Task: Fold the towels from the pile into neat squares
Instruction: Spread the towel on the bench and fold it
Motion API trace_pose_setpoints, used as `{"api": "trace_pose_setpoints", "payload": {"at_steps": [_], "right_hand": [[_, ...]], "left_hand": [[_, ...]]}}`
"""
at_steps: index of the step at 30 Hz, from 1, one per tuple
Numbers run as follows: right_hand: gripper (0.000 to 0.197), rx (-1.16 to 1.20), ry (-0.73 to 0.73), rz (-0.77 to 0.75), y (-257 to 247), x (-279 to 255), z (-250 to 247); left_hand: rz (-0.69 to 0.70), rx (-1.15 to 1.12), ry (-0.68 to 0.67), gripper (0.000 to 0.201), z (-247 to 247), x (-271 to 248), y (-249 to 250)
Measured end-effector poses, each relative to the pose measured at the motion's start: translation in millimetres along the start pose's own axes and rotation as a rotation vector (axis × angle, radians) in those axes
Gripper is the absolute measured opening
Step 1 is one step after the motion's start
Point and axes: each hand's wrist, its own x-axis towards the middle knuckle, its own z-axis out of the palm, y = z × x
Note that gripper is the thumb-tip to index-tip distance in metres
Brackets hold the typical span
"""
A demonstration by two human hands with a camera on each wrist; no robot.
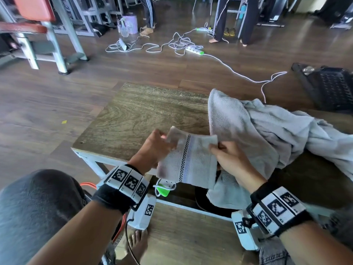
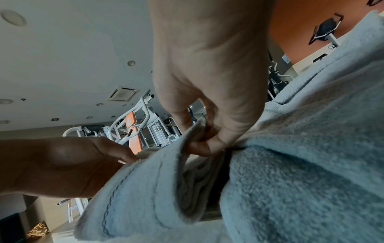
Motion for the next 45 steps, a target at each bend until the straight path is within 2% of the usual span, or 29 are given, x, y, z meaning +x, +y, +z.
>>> {"api": "trace_pose_setpoints", "payload": {"at_steps": [3,5,8,10,12,14,15,16,17,19,20,21,25,28,30,34,36,41,43,45], "right_hand": [[0.029,-0.063,0.084,-0.029,3.6,6.1,-1.3],[0.038,-0.183,0.088,-0.140,2.9,6.5,-2.1],[0.055,-0.355,-0.066,-0.285,6.4,5.6,2.0],[0.059,-0.518,-0.125,-0.298,10.8,3.2,7.8],[0.057,-0.610,-0.095,-0.322,12.6,0.5,12.1],[0.048,-0.663,-0.050,-0.360,13.0,-2.0,14.7],[0.042,-0.697,-0.031,-0.373,12.4,-3.3,16.0],[0.038,-0.731,-0.017,-0.378,11.5,-4.4,17.4],[0.037,-0.756,-0.007,-0.371,10.5,-5.6,19.0],[0.039,-0.778,0.006,-0.349,7.8,-8.9,22.2],[0.042,-0.774,0.008,-0.329,6.0,-9.6,23.4],[0.045,-0.761,0.004,-0.307,5.0,-9.3,24.2],[0.051,-0.617,-0.053,-0.278,1.4,-6.7,24.4],[0.027,-0.554,-0.030,-0.320,4.0,-7.1,23.2],[0.012,-0.546,-0.030,-0.384,4.1,-8.5,22.3],[0.021,-0.552,-0.080,-0.439,2.3,-11.8,21.5],[0.017,-0.569,-0.106,-0.443,2.4,-13.4,23.3],[0.012,-0.550,-0.130,-0.430,8.3,-11.4,27.9],[0.011,-0.532,-0.117,-0.425,9.1,-9.7,28.2],[0.008,-0.537,-0.101,-0.428,8.2,-9.0,28.3]], "left_hand": [[-0.040,0.051,0.021,0.062,2.7,6.7,0.7],[-0.013,0.149,-0.030,0.068,2.2,9.4,-1.4],[0.090,0.184,-0.050,0.063,1.7,14.1,-5.2],[0.223,0.211,0.094,0.046,3.7,14.8,-7.4],[0.408,0.279,0.291,0.032,6.5,17.6,-12.0],[0.523,0.398,0.414,0.033,6.3,18.1,-12.6],[0.534,0.434,0.425,0.034,4.2,16.7,-10.2],[0.514,0.452,0.372,0.034,0.8,14.0,-6.6],[0.472,0.473,0.252,0.035,-2.9,9.6,-3.7],[0.352,0.611,-0.062,0.042,-7.7,-2.5,-1.7],[0.332,0.714,-0.151,0.047,-7.5,-6.6,-4.5],[0.353,0.783,-0.167,0.051,-6.4,-8.2,-9.4],[0.461,0.829,-0.021,0.051,-9.1,-3.9,-22.3],[0.508,0.845,0.065,0.041,-11.5,-1.1,-25.0],[0.538,0.734,0.021,0.035,-10.5,-6.1,-24.5],[0.617,0.682,-0.106,0.052,-1.2,-17.2,-23.5],[0.649,0.681,-0.101,0.052,5.6,-15.8,-28.2],[0.663,0.604,-0.103,0.036,10.2,-8.6,-31.2],[0.672,0.555,-0.078,0.037,10.4,-9.5,-28.2],[0.673,0.455,-0.031,0.029,10.8,-10.6,-24.6]]}}
